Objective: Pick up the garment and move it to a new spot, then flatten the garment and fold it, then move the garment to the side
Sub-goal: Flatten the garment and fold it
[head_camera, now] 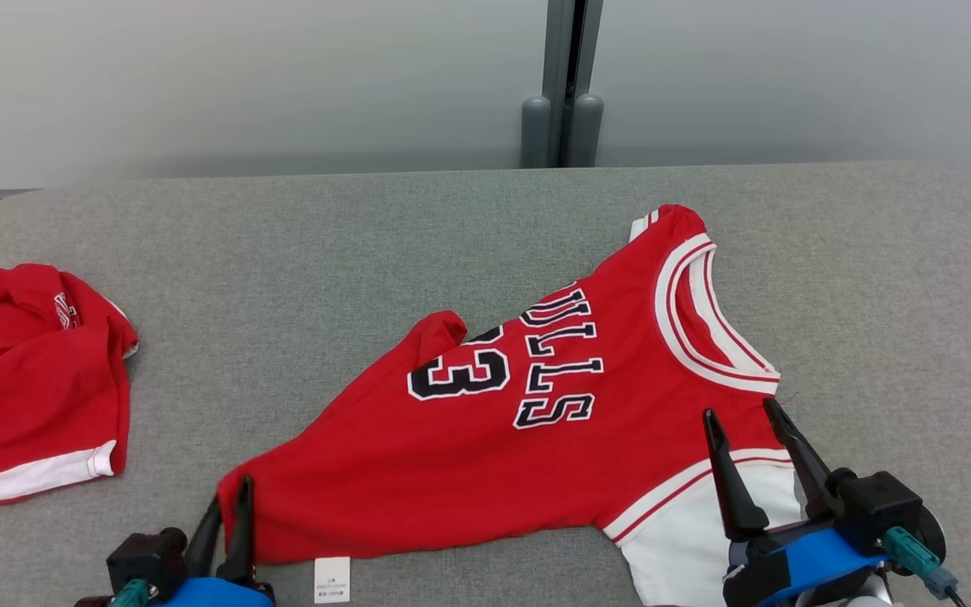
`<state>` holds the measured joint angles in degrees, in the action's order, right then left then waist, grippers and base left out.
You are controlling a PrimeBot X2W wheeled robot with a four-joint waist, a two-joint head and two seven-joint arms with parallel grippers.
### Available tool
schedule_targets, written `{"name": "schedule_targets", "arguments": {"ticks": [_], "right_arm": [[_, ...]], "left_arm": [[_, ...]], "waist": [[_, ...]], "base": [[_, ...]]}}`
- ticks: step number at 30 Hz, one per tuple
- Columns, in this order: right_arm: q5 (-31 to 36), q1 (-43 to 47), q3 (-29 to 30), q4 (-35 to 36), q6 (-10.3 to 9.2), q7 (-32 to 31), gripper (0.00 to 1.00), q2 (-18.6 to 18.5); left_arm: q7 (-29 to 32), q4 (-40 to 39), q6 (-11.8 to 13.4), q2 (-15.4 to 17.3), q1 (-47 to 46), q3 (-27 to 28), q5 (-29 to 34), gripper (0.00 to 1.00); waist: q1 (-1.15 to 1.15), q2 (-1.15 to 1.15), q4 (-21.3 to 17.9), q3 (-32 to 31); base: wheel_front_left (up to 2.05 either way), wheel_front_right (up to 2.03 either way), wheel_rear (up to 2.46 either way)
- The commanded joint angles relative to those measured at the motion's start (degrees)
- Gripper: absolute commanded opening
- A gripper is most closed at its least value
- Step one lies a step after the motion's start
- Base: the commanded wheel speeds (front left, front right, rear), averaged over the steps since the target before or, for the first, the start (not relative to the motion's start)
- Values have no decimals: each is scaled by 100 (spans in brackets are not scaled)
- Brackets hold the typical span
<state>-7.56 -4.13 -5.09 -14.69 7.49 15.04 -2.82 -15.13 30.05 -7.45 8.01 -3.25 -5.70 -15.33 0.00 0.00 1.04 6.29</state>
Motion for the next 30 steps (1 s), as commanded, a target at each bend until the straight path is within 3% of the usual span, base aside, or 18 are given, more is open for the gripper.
{"name": "schedule_targets", "arguments": {"ticks": [1, 9, 15, 30], "right_arm": [[-16, -15, 4, -12, 1, 20, 100, -14], [18, 49, 175, 69, 1, 20, 100, -14], [58, 45, 277, 141, 1, 20, 100, -14], [255, 474, 491, 238, 1, 20, 100, -14]], "left_arm": [[-3, -48, -4, 21, 10, 84, -26, 100], [-4, -1218, 16, -125, 223, 799, 434, 100], [-3, -1937, 6, -252, 321, 946, 854, 100], [-3, -1940, 7, -310, 650, 768, 1417, 100]], "waist": [[0, 0, -12, -12], [0, 0, 4, -122], [0, 0, 17, -268], [0, 0, -104, -629]], "base": [[0, 0, 0], [0, 0, 0], [0, 0, 0], [0, 0, 0]]}}
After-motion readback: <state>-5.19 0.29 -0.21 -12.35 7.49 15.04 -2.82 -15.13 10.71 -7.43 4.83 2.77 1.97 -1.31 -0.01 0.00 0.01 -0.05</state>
